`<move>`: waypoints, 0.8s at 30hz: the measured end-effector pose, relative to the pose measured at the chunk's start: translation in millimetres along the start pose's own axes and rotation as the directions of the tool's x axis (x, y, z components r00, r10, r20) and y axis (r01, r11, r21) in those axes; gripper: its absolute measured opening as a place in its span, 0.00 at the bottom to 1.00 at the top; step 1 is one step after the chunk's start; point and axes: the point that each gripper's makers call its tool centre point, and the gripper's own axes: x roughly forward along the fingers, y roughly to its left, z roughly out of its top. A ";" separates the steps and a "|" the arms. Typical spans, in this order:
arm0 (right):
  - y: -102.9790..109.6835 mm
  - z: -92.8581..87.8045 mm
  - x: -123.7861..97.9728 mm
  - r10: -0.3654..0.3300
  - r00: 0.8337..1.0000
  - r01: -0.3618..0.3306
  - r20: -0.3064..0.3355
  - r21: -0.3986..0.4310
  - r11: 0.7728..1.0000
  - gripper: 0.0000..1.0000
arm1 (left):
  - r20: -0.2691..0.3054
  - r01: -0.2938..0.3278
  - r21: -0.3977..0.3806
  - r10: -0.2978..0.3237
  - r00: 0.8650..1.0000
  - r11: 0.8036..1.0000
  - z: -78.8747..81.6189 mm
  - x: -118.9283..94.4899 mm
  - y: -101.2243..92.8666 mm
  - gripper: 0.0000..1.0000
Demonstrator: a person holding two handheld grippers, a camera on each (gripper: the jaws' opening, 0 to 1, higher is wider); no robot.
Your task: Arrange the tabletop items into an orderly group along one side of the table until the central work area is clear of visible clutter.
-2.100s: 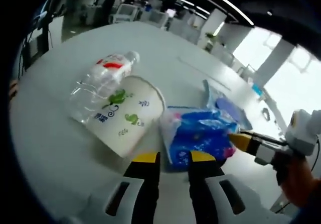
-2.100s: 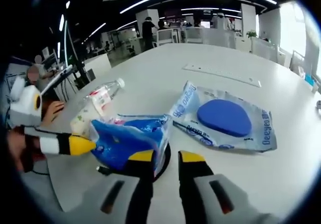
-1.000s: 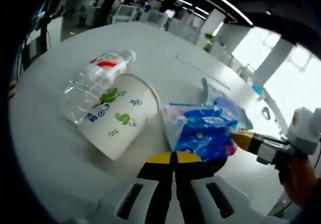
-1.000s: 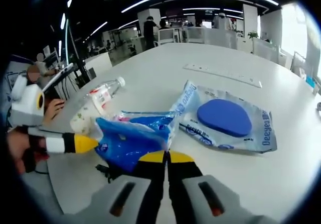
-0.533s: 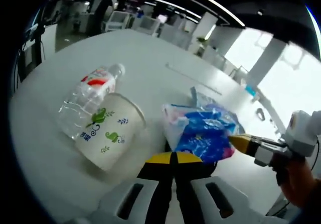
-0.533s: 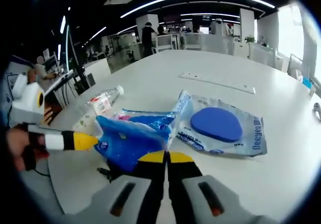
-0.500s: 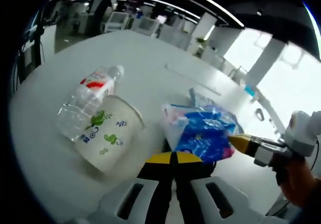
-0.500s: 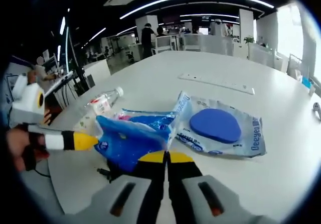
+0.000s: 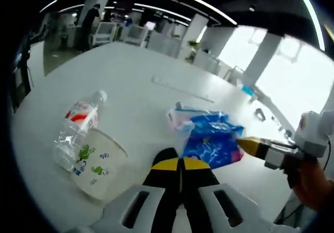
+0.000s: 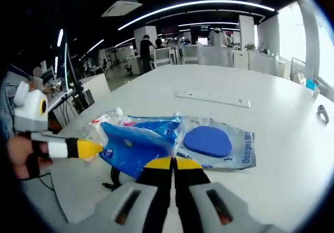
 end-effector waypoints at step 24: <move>-70.4 27.3 -52.0 -0.151 0.985 0.147 0.088 0.051 0.988 0.00 | -0.025 0.173 0.132 -0.171 0.985 0.976 24.3 27.9 -86.9 0.00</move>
